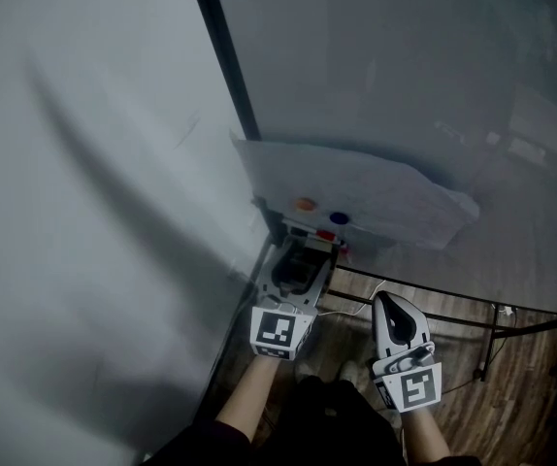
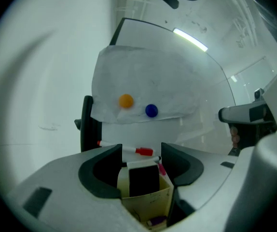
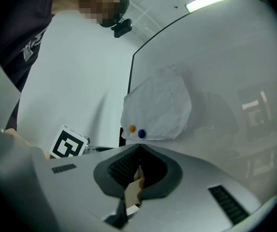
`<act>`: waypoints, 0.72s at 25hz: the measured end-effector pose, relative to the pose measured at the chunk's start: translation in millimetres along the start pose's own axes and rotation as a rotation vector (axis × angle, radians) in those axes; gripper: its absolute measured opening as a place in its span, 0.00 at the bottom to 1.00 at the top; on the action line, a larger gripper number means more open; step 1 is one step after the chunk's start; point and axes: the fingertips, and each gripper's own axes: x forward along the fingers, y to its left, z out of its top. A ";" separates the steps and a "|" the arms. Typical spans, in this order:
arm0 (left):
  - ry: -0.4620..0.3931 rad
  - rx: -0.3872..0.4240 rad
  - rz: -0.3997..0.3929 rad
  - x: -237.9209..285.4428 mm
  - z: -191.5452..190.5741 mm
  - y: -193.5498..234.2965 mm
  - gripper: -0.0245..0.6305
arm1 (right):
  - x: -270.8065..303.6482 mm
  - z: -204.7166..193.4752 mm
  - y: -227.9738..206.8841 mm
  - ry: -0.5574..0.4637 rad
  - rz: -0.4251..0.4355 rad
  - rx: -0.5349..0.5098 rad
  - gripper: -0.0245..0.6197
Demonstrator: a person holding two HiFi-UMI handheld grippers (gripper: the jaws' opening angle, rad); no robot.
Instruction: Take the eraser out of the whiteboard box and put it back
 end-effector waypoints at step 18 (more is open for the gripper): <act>-0.230 0.165 -0.021 -52.7 152.3 -47.9 0.28 | 13.4 96.5 0.9 -0.223 0.093 -0.021 0.04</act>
